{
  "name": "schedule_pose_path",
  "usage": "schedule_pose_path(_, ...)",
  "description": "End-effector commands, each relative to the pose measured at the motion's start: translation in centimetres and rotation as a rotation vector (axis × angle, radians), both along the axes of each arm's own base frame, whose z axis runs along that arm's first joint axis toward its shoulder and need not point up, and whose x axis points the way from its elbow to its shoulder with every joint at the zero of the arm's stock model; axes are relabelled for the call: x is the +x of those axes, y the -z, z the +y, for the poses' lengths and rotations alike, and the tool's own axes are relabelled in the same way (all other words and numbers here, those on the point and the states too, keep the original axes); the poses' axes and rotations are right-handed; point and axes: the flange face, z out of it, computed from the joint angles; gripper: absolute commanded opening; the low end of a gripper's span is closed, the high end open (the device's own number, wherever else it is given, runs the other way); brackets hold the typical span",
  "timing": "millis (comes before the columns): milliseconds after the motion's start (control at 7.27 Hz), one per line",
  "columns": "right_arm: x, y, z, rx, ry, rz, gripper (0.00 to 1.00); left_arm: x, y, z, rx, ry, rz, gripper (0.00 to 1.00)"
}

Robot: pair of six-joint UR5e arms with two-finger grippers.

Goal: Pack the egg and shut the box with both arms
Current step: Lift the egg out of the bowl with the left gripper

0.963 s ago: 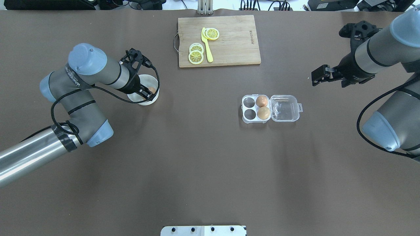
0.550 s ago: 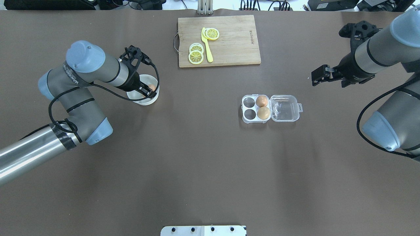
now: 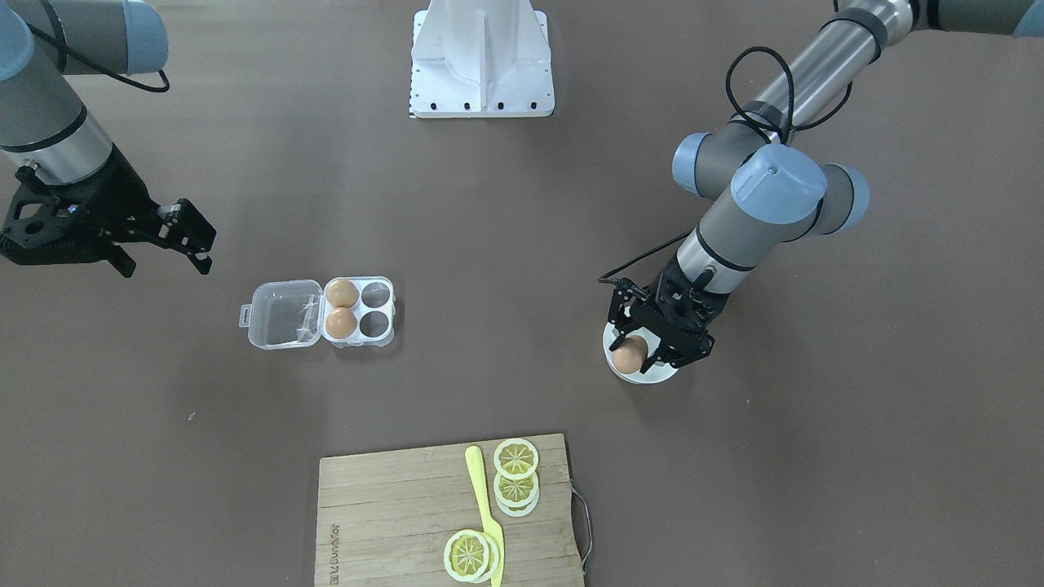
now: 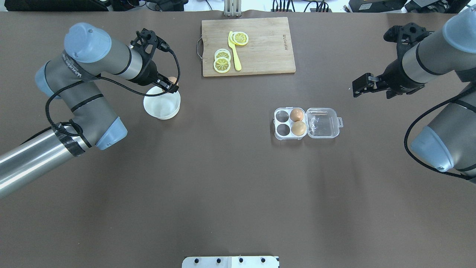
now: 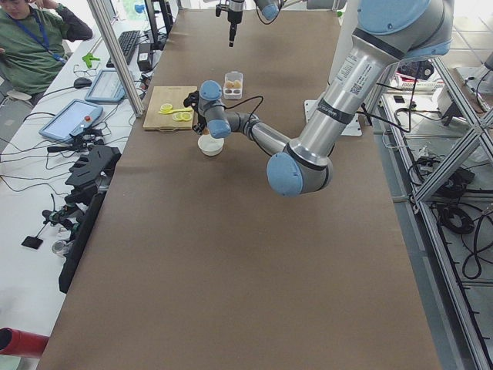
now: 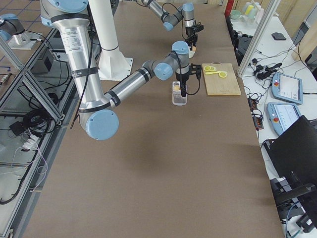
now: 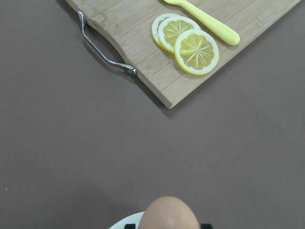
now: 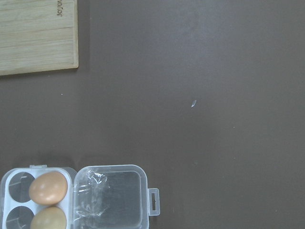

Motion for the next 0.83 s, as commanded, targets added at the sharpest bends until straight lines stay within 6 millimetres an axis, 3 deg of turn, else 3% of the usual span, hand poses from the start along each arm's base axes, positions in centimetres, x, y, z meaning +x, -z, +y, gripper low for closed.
schedule_pose_path(0, 0.2, -0.8, -0.5, 0.015, -0.032, 0.041, 0.99, -0.3, 0.8, 0.3, -0.012, 0.01, 0.022, 0.0)
schedule_pose_path(413, 1.6, -1.9, -1.3, 0.067, 0.011, 0.078, 0.99, -0.3, 2.4, 0.5, -0.035, 0.022, 0.049, 0.0)
schedule_pose_path(688, 3.1, -4.2, -1.8, 0.05, 0.032, 0.096, 0.99, 0.7, 5.1, 0.7, -0.084, 0.043, 0.103, 0.0)
